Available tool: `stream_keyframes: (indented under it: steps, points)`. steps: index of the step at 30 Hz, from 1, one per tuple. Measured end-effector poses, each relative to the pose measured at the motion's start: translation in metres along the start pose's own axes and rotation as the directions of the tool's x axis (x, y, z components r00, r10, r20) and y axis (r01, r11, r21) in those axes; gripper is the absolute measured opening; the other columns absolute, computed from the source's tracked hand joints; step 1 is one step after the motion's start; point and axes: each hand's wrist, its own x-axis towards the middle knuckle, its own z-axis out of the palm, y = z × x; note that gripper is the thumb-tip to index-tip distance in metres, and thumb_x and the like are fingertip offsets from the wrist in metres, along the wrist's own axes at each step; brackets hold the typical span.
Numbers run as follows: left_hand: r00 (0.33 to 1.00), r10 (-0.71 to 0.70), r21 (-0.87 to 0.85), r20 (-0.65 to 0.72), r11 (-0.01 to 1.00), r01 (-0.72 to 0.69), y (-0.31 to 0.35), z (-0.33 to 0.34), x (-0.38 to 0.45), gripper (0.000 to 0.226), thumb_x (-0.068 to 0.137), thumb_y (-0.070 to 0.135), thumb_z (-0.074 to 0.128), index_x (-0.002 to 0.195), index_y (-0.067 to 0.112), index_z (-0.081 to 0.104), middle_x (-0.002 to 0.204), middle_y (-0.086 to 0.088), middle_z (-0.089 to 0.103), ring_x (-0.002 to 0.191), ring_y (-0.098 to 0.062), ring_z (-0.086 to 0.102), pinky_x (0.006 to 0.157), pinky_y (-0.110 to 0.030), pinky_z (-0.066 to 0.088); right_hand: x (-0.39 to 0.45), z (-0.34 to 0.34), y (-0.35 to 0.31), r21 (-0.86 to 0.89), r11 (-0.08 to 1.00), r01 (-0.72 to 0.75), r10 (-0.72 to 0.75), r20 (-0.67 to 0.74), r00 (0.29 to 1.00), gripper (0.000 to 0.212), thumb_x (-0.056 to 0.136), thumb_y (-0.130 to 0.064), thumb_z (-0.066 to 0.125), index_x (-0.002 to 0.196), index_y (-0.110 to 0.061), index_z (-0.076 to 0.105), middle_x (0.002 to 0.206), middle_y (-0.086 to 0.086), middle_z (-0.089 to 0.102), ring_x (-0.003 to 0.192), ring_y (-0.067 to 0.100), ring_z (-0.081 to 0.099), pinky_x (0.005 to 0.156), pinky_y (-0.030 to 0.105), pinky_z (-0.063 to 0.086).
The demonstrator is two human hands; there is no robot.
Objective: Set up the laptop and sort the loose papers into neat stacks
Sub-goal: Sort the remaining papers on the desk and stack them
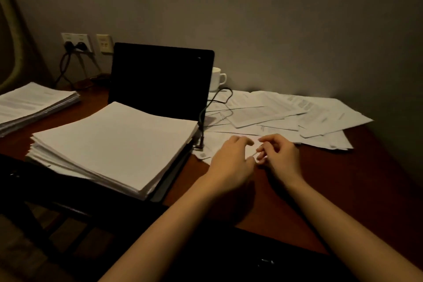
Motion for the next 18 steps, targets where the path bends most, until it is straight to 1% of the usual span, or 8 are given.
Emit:
stream_keyframes:
  steps: [2,4,6,8,11,14,16,18]
  points:
    - [0.996,-0.075,0.094,0.054,0.993,0.069,0.004,0.024,0.017,0.044,0.095,0.025,0.047,0.138,0.016,0.042,0.149,-0.006,0.032,0.136,-0.021,0.031,0.112,-0.036,0.027,0.009,-0.02,0.009,-0.166,0.979,0.118,-0.131,-0.072,0.989,0.018,0.093,-0.003,0.05,0.09,-0.012,0.065,0.072,0.006,0.064,0.06,0.019,0.063,0.051,0.027,0.053]
    - [0.993,-0.112,0.2,0.031,0.974,0.104,0.002,0.043,0.035,0.046,0.097,0.027,0.043,0.141,0.014,0.04,0.155,-0.01,0.021,0.143,-0.024,0.018,0.118,-0.041,0.013,0.02,-0.035,0.016,-0.292,0.936,0.195,-0.237,-0.117,0.964,0.018,0.091,-0.002,0.051,0.09,-0.012,0.066,0.077,0.0,0.064,0.07,0.019,0.064,0.06,0.031,0.055]
    - [0.991,-0.135,0.263,-0.001,0.956,0.13,-0.001,0.058,0.055,0.048,0.097,0.029,0.041,0.142,0.012,0.039,0.158,-0.012,0.014,0.146,-0.025,0.009,0.12,-0.044,0.002,0.033,-0.044,0.024,-0.397,0.89,0.225,-0.308,-0.158,0.938,0.019,0.089,0.002,0.052,0.091,-0.008,0.068,0.083,0.001,0.064,0.079,0.019,0.063,0.068,0.031,0.051]
    - [0.985,-0.169,0.286,-0.028,0.943,0.17,-0.002,0.068,0.076,0.052,0.097,0.03,0.041,0.145,0.012,0.033,0.159,-0.011,0.009,0.147,-0.025,0.005,0.119,-0.043,-0.002,0.047,-0.05,0.03,-0.476,0.849,0.23,-0.346,-0.172,0.922,0.019,0.088,0.002,0.052,0.09,-0.007,0.068,0.087,0.004,0.066,0.082,0.02,0.061,0.068,0.026,0.043]
    - [0.981,-0.186,0.3,-0.058,0.934,0.195,-0.006,0.076,0.109,0.058,0.098,0.033,0.039,0.149,0.01,0.021,0.159,-0.009,0.01,0.147,-0.024,0.004,0.12,-0.043,0.0,0.061,-0.05,0.035,-0.594,0.772,0.225,-0.338,-0.085,0.937,0.018,0.091,-0.005,0.051,0.094,-0.011,0.067,0.091,0.003,0.067,0.082,0.021,0.061,0.065,0.026,0.039]
    - [0.986,-0.15,0.37,-0.074,0.914,0.167,-0.019,0.079,0.141,0.062,0.099,0.04,0.039,0.149,0.01,0.018,0.159,-0.009,0.013,0.147,-0.025,0.004,0.12,-0.044,0.001,0.072,-0.047,0.037,-0.669,0.708,0.227,-0.318,-0.015,0.948,0.018,0.093,-0.012,0.05,0.101,-0.015,0.066,0.092,0.002,0.068,0.082,0.021,0.061,0.066,0.027,0.039]
    - [0.981,-0.183,0.414,-0.068,0.889,0.195,-0.032,0.08,0.158,0.067,0.097,0.047,0.041,0.149,0.01,0.02,0.158,-0.01,0.015,0.147,-0.026,0.006,0.119,-0.044,0.002,0.078,-0.047,0.038,-0.668,0.71,0.223,-0.309,-0.012,0.951,0.018,0.093,-0.014,0.05,0.102,-0.016,0.066,0.089,0.001,0.068,0.08,0.021,0.06,0.065,0.027,0.038]
    - [0.972,-0.226,0.42,-0.06,0.878,0.23,-0.041,0.081,0.169,0.066,0.095,0.053,0.04,0.143,0.01,0.032,0.151,-0.013,0.031,0.142,-0.028,0.023,0.118,-0.045,0.013,0.084,-0.046,0.04,-0.651,0.724,0.228,-0.314,-0.015,0.949,0.018,0.093,-0.013,0.05,0.1,-0.016,0.066,0.084,0.001,0.068,0.077,0.021,0.06,0.064,0.028,0.04]
